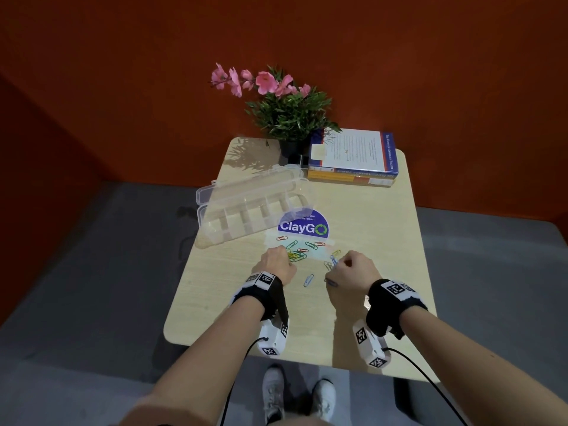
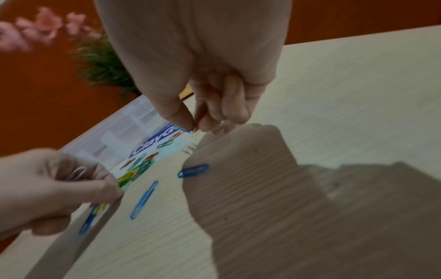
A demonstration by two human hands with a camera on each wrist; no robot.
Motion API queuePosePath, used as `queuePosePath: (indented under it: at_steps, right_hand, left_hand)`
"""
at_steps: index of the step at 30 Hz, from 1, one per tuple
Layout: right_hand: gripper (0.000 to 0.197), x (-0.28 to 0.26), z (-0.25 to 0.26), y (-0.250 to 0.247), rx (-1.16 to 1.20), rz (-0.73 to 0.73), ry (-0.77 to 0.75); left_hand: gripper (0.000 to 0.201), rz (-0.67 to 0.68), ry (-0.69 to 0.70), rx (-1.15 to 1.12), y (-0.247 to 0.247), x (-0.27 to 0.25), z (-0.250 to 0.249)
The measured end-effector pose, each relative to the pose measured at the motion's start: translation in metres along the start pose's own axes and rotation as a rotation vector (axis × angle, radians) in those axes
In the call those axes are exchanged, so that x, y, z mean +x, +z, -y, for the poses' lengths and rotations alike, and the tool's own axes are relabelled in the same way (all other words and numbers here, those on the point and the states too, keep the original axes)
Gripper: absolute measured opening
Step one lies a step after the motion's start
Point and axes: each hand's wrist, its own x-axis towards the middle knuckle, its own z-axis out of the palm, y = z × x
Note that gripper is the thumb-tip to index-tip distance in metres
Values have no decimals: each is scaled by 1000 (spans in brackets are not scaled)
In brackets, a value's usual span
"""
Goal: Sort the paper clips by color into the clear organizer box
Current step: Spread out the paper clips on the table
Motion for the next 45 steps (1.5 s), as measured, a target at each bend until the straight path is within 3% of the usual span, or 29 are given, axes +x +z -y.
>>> queuePosePath:
  at_steps: [8, 17, 21, 26, 30, 34, 40, 45]
  right_hand:
    - [13, -6, -19, -4, 272, 6, 2]
    - [16, -6, -17, -7, 336, -22, 50]
    - [22, -8, -17, -5, 404, -21, 61]
    - [14, -6, -21, -1, 501, 1, 53]
    - [35, -9, -18, -1, 535, 86, 42]
    - [38, -12, -13, -2, 555, 136, 36]
    - [29, -21, -2, -8, 660, 133, 68]
    - [17, -22, -2, -8, 673, 106, 133]
  left_hand:
    - [24, 3, 35, -63, 2, 4, 12]
    - [2, -8, 42, -137, 9, 7, 20]
    - [14, -24, 108, -112, 9, 8, 24]
    - [15, -65, -41, -487, -3, 11, 38]
    - [22, -22, -130, -785, -23, 11, 46]
    - [29, 39, -139, -902, -30, 10, 53]
    - [29, 134, -124, -935, -23, 3, 47]
    - [25, -16, -135, -718, -11, 14, 45]
